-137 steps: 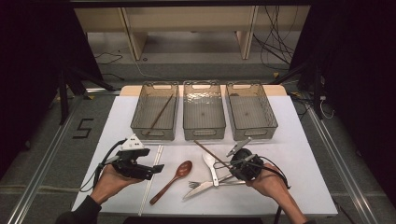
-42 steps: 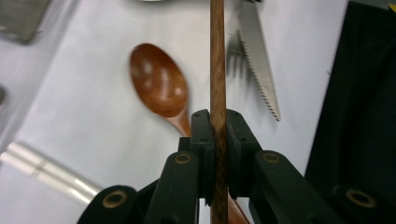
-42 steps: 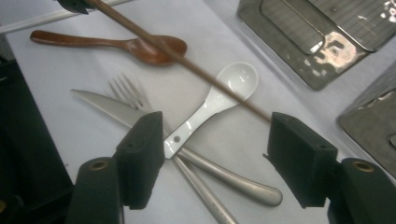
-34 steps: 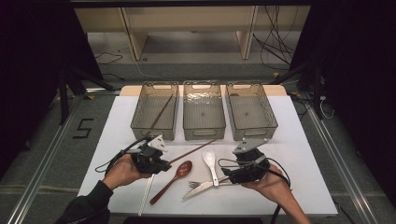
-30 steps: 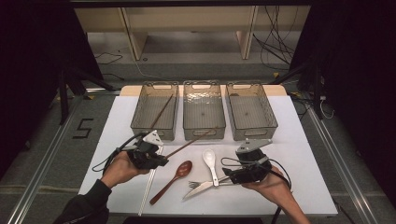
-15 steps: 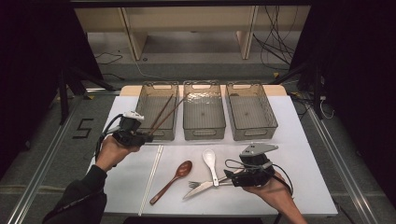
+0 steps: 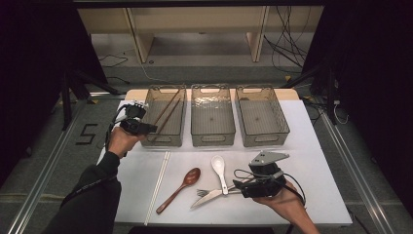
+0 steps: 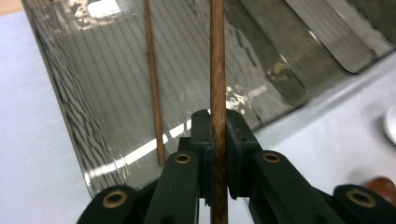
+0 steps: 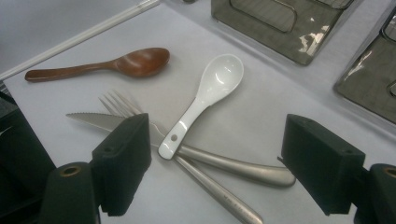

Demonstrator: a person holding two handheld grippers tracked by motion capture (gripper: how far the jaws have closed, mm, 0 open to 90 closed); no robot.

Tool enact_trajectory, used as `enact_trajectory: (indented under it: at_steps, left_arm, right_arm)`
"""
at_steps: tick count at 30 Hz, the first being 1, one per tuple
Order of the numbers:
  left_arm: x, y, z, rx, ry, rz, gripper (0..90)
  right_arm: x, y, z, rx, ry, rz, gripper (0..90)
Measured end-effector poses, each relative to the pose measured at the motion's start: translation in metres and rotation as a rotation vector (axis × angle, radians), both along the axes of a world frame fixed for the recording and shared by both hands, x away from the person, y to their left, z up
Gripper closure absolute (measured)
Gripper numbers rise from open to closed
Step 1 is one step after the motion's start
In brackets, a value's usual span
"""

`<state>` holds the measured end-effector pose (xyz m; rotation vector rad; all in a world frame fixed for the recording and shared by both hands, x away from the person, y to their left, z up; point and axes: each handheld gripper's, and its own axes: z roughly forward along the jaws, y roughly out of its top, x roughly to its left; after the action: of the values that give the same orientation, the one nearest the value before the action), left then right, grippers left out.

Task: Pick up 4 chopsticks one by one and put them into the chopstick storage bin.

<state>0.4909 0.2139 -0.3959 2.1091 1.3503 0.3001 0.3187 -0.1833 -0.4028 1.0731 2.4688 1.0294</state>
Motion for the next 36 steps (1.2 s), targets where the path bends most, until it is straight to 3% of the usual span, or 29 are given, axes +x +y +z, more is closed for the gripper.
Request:
enact_trajectory:
  at_steps: [11, 21, 26, 32, 36]
  left_arm:
    - [0.020, 0.001, -0.012, 0.020, 0.047, 0.054, 82.8]
    - [0.029, -0.002, -0.015, 0.020, 0.044, 0.094, 82.0]
    - [0.028, -0.004, -0.015, 0.002, 0.065, 0.098, 62.6]
    - [0.021, -0.002, -0.008, -0.020, 0.046, 0.088, 49.4]
    - [0.018, 0.001, 0.000, -0.033, 0.028, 0.096, 45.9]
  right_arm:
    - [0.001, 0.000, 0.000, 0.000, 0.005, 0.010, 25.3]
    - [0.001, 0.000, 0.000, 0.004, 0.008, 0.012, 25.4]
    - [0.001, 0.000, -0.001, 0.004, 0.011, 0.015, 25.6]
    - [0.001, 0.000, -0.001, 0.004, 0.011, 0.014, 25.6]
    - [0.001, 0.001, 0.000, 0.002, 0.014, 0.015, 25.6]
